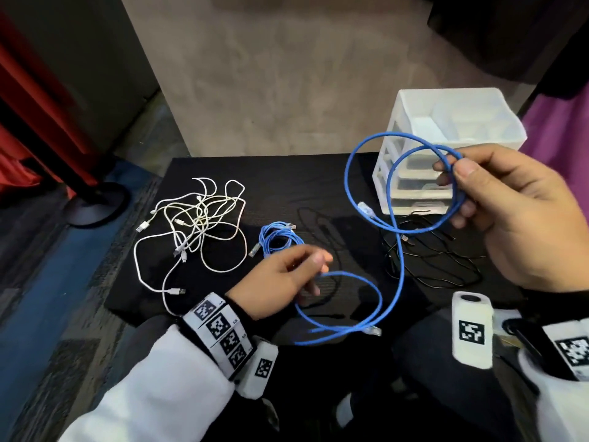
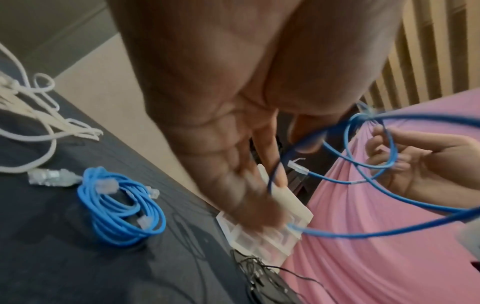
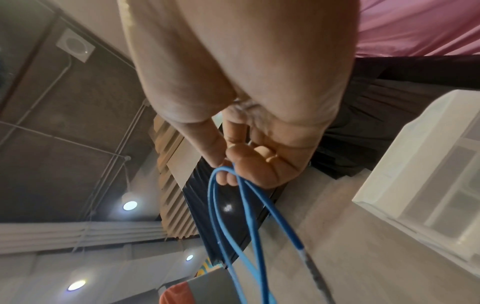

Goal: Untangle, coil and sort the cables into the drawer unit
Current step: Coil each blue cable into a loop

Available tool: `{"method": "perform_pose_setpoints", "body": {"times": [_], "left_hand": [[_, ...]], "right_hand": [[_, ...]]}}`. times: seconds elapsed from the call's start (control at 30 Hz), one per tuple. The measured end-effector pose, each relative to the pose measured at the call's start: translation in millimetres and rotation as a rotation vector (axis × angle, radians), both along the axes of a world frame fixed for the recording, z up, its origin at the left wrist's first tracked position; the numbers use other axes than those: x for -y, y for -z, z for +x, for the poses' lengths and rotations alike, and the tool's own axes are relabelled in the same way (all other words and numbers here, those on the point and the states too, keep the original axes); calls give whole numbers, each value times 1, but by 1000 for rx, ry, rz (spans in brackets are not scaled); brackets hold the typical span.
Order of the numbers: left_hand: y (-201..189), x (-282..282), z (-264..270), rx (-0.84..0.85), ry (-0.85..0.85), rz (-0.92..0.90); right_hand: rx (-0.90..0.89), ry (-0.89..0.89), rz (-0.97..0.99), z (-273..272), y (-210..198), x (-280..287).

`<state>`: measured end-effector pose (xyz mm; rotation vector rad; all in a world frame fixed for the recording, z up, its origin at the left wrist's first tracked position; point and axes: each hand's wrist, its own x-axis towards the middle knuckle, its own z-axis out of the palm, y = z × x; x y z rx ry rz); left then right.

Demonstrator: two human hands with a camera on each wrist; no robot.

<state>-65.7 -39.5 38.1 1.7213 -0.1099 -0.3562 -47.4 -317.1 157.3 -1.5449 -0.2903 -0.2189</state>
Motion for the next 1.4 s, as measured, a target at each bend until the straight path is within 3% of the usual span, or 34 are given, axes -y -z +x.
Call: {"method": "perform_pose_setpoints", "body": {"times": [0.07, 0.1, 0.2, 0.27, 0.4, 0.53, 0.67, 0.83, 0.93, 1.07, 1.17, 1.3, 1.4], "left_hand": [[2, -5, -9, 44, 87, 143], [2, -6, -12, 101, 54, 176], [-10, -4, -14, 253, -131, -16], [-21, 3, -13, 275, -102, -180], [-38, 7, -14, 141, -141, -328], [-36, -10, -13, -16, -346, -453], [-29, -32, -10, -162, -517, -686], [-36, -44, -10, -183, -578, -853], [-47, -43, -12, -176, -520, -843], [-60, -33, -21, -98, -347, -628], [-67, -29, -27, -197, -157, -606], [-66, -12, -37, -300, -19, -512], [-61, -5, -37, -301, -111, -524]], "right_hand": [[-26, -8, -49, 1, 6, -2], [-45, -37, -97, 1, 9, -5], [-88, -163, -256, 0, 18, -17], [-108, -233, -303, 0, 21, -26], [-111, -152, -303, 6, 27, -32], [-75, 41, -368, 15, 42, -21], [-211, 115, -252, 17, 56, -18], [-346, 116, -234, 16, 64, -25], [-420, -41, -358, 9, 66, -29], [-469, -289, -682, -1, 81, -24], [-457, -506, -969, -12, 101, -29], [-229, -512, -932, -24, 116, -41], [-152, -677, -732, -26, 104, -50]]}}
